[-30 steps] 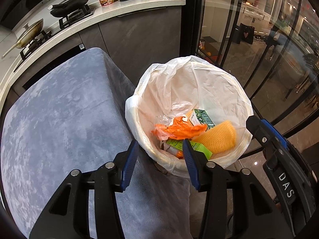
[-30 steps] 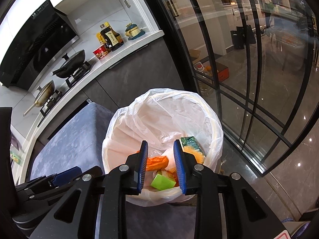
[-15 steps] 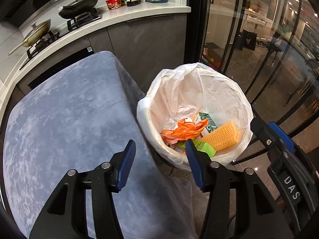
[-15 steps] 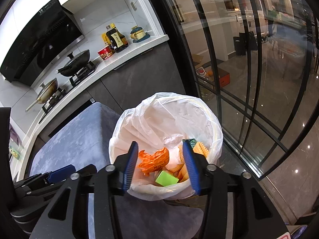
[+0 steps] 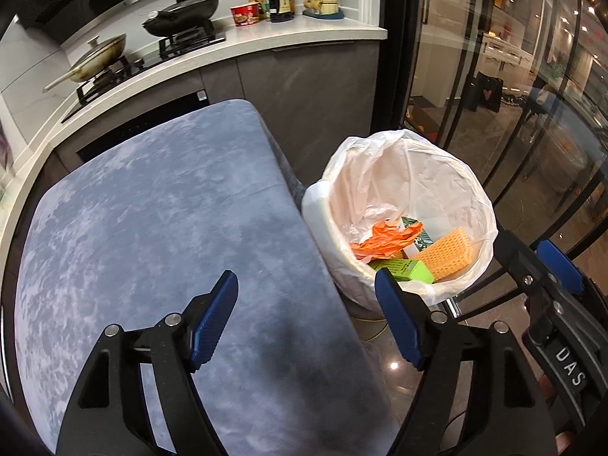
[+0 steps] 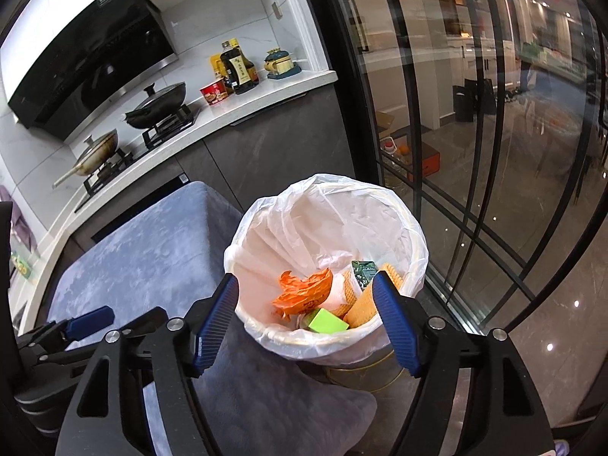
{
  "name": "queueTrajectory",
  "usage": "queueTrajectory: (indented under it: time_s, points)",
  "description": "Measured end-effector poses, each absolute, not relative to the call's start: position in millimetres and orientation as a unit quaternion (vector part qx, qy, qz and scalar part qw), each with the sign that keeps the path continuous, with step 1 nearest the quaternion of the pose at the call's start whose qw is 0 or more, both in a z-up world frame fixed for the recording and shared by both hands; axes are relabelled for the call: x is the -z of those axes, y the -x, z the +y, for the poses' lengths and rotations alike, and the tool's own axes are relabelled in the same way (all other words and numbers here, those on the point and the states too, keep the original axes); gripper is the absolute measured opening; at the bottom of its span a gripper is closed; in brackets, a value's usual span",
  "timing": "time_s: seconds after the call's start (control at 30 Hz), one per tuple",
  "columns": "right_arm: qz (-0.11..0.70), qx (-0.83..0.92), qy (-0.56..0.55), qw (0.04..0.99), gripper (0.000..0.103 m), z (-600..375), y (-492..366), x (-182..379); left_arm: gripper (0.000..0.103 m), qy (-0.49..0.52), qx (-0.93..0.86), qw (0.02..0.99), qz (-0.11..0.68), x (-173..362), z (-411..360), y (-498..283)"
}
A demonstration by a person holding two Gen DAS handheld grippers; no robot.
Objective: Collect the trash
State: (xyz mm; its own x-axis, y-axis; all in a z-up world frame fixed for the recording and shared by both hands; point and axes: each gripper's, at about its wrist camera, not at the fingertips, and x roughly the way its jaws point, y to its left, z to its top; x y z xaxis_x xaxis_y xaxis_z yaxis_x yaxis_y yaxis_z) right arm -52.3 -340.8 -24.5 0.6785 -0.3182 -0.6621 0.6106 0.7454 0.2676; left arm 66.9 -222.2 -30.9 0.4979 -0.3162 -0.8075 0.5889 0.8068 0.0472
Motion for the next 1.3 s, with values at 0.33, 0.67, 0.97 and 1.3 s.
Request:
queueTrajectory:
  time_s: [0.33, 0.67, 0.97, 1.3]
  points:
    - [0.315, 0.263, -0.223, 0.884, 0.083, -319, 54, 18, 0.083, -0.149, 0.245, 0.862, 0.418, 26, -192, -63]
    - [0.334, 0.258, -0.194, 0.886, 0.085, -301, 51, 16, 0.09, -0.143, 0.228, 0.869, 0.416, 28, -171, -60]
    - [0.348, 0.258, -0.188, 0.881, 0.097, -293, 53, 20, 0.093, -0.139, 0.216, 0.873, 0.416, 31, -157, -60]
    - [0.359, 0.255, -0.189, 0.878, 0.097, -289, 55, 24, 0.093, -0.136, 0.209, 0.872, 0.422, 36, -146, -58]
